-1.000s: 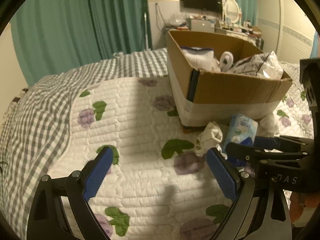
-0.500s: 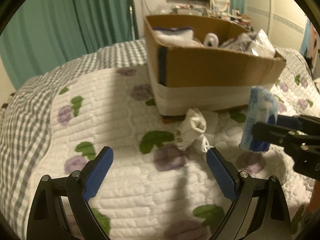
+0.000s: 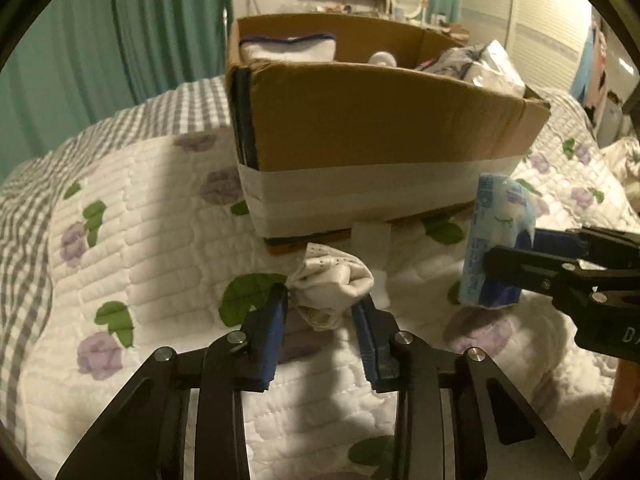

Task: Organize soft objects
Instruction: 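Grasp the white sock with the left tool while the right grasps the blue tissue pack, then drop the sock and blue tissue pack into the box with both tools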

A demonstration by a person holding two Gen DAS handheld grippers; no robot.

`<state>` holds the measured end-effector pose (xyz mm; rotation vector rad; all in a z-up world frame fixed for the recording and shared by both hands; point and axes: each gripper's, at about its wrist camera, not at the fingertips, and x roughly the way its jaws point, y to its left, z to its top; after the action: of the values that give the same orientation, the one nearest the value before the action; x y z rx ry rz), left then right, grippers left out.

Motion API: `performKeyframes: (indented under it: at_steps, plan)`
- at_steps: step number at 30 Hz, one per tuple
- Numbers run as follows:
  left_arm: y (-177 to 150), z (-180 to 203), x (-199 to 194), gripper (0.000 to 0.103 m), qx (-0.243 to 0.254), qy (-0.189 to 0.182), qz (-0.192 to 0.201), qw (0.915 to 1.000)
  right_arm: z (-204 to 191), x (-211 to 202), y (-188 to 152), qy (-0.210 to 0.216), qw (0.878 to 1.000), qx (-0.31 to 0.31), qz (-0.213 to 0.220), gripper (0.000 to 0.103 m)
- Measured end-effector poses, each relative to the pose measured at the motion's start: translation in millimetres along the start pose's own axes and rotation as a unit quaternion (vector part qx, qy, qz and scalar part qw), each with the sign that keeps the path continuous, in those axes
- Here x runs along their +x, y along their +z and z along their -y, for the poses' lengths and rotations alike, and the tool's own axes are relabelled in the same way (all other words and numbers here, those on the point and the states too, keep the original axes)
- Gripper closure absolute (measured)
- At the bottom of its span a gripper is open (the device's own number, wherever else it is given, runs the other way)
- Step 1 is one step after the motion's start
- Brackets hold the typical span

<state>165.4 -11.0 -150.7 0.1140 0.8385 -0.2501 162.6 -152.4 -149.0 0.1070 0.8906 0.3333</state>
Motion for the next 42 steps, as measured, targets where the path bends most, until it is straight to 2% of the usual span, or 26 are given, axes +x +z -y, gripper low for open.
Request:
performKeyframes:
  at_steps: [5,10,20,25,31,36,42]
  plan:
    - [-3,1,-4,0.078,0.008,0.007,0.008,0.9999,-1,-4,0,-0.003,1.000,0.002,0.003,0.056]
    - [-6,-3,-18,0.078,-0.003,0.023,0.000,0.9997,-2,-17,-1,-0.003,1.000,0.002,0.013,0.056]
    - [-3,16,-101,0.078,-0.005,0.016,0.047,0.9987,-12,-82,-1,0.014,0.998,-0.016,0.061,0.056]
    - [20,32,-139,0.078,0.003,0.005,0.083,0.9966,-16,-124,13,0.008,0.994,-0.038,0.098,0.056]
    - [67,47,-165,0.078,0.008,0.012,0.122,0.9924,-16,-159,48,-0.001,0.988,-0.063,0.139,0.056]
    - [106,50,-155,0.077,0.017,0.011,0.132,0.9911,-10,-160,90,-0.006,0.985,-0.076,0.155,0.056]
    - [146,41,-111,0.077,0.014,0.013,0.123,0.9922,0,-135,138,-0.010,0.984,-0.082,0.156,0.056]
